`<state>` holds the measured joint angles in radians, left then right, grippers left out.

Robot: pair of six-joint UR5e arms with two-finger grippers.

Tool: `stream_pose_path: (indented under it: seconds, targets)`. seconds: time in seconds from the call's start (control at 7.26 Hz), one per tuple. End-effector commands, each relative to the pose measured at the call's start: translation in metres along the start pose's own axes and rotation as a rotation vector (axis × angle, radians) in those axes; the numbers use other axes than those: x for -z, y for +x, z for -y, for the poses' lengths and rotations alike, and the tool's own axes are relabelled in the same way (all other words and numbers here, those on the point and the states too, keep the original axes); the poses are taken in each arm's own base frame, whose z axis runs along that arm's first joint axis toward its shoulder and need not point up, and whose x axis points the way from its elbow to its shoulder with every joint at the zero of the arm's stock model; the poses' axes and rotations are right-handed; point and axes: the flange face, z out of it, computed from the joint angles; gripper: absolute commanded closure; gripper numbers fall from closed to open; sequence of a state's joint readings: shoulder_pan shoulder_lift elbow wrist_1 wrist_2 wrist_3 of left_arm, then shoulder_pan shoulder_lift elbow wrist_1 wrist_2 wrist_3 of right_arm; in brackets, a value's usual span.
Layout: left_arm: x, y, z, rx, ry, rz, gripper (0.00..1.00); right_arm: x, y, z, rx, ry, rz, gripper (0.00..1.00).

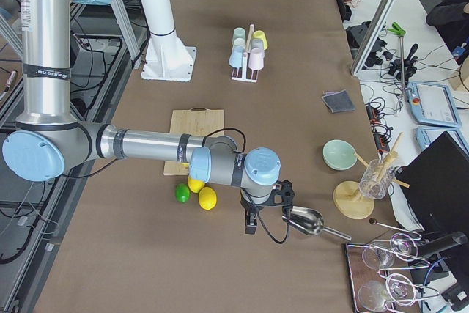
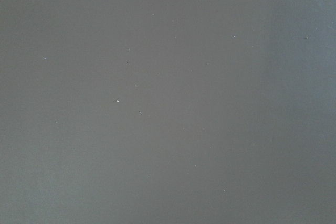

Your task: Place cup on cup holder

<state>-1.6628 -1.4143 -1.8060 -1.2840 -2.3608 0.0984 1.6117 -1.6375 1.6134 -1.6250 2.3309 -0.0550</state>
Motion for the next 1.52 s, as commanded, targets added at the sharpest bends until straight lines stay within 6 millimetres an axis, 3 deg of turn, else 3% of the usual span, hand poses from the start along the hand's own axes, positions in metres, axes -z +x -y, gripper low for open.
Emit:
stream_pose_path:
  seconds: [0.0,1.38]
  targets:
    - [-0.0007,-0.0007,-0.0006,0.002,-0.001,0.000,0.02,0.0072,-0.0058,0.0016,-0.013,0.013,0.013,0.00]
    - [-0.0007,-0.0009,0.0000,0.002,-0.002,0.001,0.02,0.0095,-0.0084,0.0027,-0.044,0.018,0.017,0.00]
